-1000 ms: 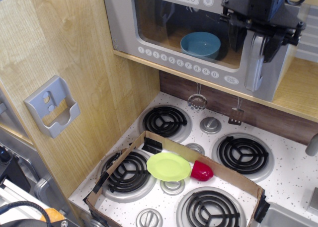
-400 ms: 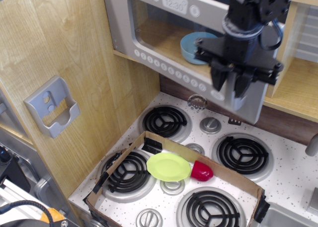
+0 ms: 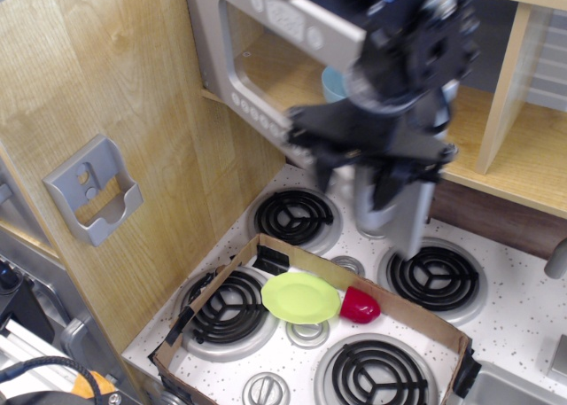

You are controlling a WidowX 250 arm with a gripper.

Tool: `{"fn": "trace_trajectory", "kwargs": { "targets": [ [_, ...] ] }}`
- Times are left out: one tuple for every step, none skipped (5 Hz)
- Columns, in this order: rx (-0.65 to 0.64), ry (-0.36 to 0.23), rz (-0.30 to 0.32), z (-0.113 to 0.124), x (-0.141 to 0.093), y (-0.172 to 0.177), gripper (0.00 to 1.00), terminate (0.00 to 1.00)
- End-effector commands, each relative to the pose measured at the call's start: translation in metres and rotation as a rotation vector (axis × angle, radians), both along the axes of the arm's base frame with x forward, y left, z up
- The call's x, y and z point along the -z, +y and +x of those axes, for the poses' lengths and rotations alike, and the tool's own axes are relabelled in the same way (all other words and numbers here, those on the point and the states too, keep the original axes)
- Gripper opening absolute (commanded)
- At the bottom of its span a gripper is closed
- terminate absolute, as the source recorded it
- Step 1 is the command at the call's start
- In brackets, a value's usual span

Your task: Open microwave

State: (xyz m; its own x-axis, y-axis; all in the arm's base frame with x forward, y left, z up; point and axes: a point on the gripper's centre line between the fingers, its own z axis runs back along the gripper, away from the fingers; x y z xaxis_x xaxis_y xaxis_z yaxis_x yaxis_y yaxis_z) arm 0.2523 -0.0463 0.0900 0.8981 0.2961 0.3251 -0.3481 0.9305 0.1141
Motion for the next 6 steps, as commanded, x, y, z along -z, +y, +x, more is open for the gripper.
{"fn": "trace_trajectory", "kwargs": {
  "targets": [
    [-0.134,-0.077,-0.029,-0.008,0.009,-0.056,1.0,0.0],
    [-0.184,-0.07,-0.072,0.002,0.006,-0.079,1.0,0.0],
    [-0.196,-0.061,-0.107,0.016,0.004,-0.108,1.0,0.0],
    [-0.15,-0.038,-0.164,0.036,-0.005,-0.129,1.0,0.0],
    [-0.107,-0.041,-0.201,0.063,-0.014,-0.146,1.0,0.0],
    [0.121,-0.046,-0.144,0.082,-0.02,-0.135,1.0,0.0]
  ]
}}
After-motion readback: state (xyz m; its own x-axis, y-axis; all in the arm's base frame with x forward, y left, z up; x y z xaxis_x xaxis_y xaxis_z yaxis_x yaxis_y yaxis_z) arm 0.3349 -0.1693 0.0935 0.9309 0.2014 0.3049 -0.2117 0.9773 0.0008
